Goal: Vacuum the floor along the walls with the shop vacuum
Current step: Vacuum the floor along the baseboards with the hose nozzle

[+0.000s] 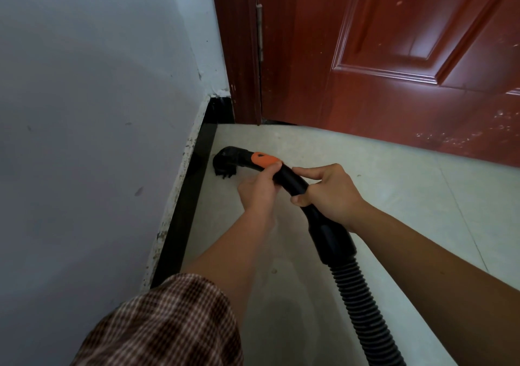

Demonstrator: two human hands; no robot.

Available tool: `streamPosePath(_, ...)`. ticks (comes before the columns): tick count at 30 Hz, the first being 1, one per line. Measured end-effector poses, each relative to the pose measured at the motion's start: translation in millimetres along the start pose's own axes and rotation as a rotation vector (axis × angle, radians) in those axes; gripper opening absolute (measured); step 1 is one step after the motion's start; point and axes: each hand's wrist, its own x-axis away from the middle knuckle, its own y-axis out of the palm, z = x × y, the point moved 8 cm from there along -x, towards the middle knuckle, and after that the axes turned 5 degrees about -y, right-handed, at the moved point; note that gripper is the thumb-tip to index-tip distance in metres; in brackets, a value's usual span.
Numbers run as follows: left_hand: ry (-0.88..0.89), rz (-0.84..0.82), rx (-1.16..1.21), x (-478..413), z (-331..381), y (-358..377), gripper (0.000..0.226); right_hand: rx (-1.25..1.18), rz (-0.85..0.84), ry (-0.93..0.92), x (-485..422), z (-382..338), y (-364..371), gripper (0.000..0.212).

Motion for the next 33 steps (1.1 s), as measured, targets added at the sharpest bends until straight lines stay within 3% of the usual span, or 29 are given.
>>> streamPosePath(21,-0.061,0.087,0.007,37.3,-30.9,9.0,0.025,-0.009,-0.132,0.061,31.9,5.8,-33.2,0.057)
streamPosePath(33,-0.068,0.044,-0.011,59.3,-41.0,29.1,0.015,0.025,-0.098,0.06,47.4,12.3,-57.0,0.056)
